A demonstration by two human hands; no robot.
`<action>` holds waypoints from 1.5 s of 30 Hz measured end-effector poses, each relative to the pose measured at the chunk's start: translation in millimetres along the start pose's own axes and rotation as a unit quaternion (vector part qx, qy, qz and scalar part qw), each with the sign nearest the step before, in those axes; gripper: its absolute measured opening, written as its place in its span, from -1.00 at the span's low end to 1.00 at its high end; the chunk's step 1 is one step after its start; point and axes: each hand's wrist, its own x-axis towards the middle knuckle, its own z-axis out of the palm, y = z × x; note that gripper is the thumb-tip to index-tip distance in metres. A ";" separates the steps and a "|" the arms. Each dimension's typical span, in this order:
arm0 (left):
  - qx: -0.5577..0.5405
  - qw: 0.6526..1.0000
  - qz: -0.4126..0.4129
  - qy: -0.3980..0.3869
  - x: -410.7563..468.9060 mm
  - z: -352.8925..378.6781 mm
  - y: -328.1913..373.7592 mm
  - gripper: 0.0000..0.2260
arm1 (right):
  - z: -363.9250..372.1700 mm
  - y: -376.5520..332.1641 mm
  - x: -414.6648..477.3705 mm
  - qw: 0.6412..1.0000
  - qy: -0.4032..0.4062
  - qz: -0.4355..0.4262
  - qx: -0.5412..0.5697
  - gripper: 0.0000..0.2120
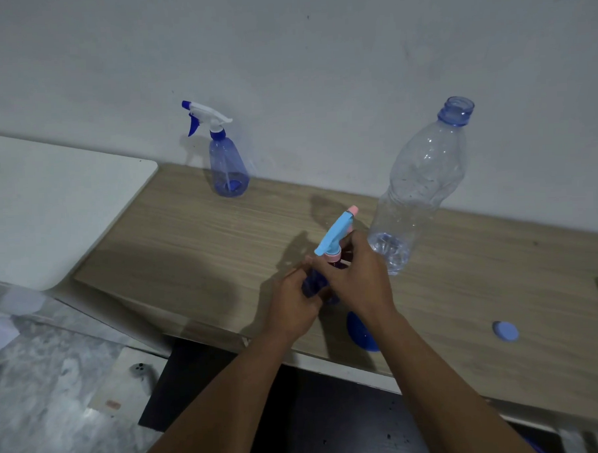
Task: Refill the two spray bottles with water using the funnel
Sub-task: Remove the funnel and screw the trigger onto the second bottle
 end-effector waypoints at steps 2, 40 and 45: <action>-0.014 1.000 0.019 -0.006 -0.9 -0.9 4.7 -0.62 | -1.1 3.0 -3.9 1.000 -0.002 -0.011 0.022 -0.74; 0.026 0.995 0.069 -0.066 4.1 -20.0 10.8 -0.47 | 16.9 9.3 -10.7 0.995 0.058 -0.005 0.075 -0.78; 0.018 0.996 0.064 -0.062 5.4 -18.6 5.7 -0.47 | 22.5 6.2 -8.7 0.993 0.091 0.026 0.066 -0.75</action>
